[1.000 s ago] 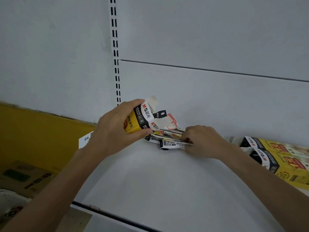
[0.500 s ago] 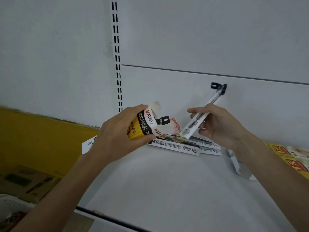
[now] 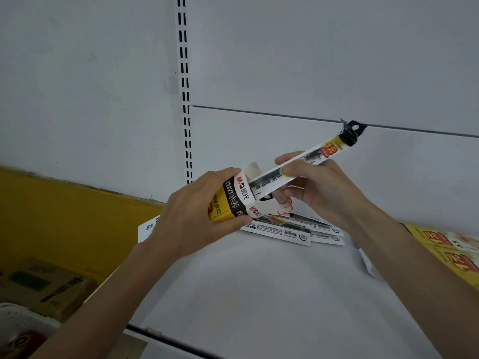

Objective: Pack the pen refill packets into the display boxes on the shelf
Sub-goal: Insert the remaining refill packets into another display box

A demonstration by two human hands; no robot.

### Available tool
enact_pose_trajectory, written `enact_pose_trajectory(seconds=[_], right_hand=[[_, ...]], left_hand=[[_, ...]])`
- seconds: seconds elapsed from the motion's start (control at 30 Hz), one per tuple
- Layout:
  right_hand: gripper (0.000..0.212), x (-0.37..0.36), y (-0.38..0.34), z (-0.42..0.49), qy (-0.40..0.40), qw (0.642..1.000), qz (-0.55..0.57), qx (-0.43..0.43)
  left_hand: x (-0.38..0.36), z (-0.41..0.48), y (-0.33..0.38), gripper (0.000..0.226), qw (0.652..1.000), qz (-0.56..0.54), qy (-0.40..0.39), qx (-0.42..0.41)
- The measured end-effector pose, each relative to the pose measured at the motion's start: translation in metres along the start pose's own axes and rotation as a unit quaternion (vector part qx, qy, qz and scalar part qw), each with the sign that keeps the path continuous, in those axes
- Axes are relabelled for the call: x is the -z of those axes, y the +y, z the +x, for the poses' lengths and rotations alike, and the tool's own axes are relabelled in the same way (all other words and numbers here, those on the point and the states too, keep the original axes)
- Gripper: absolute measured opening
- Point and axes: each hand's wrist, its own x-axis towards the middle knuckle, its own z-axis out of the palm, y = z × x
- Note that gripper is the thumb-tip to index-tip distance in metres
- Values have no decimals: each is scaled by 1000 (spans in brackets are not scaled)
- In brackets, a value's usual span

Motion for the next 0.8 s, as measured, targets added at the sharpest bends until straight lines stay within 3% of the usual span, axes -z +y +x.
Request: enact_pose_trajectory(seconds=[0.1, 0.17, 0.27, 0.4, 0.47, 0.6, 0.67, 0.73, 0.8], right_hand=[[11, -4, 1, -4, -9, 1000, -11, 14], [6, -11, 2, -7, -38, 994, -98, 28], [32, -15, -2, -10, -47, 980, -192, -21], [16, 0, -12, -9, 73, 995, -69, -18], [8, -2, -7, -11, 101, 992, -70, 9], [16, -15, 9, -18, 19, 984, -179, -4], [12, -12, 7, -16, 29, 979, -204, 6], [13, -11, 4, -14, 59, 981, -183, 13], [13, -15, 3, -13, 40, 991, -125, 3]], left_hand=[[0, 0, 1, 70, 1000, 5, -3, -3], [-2, 0, 3, 70, 1000, 9, -6, -2], [-4, 0, 4, 70, 1000, 17, -8, -3], [-3, 0, 2, 71, 1000, 15, 3, -4], [-4, 0, 2, 71, 1000, 14, 2, -5], [-7, 0, 4, 71, 1000, 23, -3, -8], [-6, 0, 4, 71, 1000, 26, 0, -8], [-6, 1, 4, 71, 1000, 29, 3, -11], [-6, 1, 4, 71, 999, 35, 4, -15]])
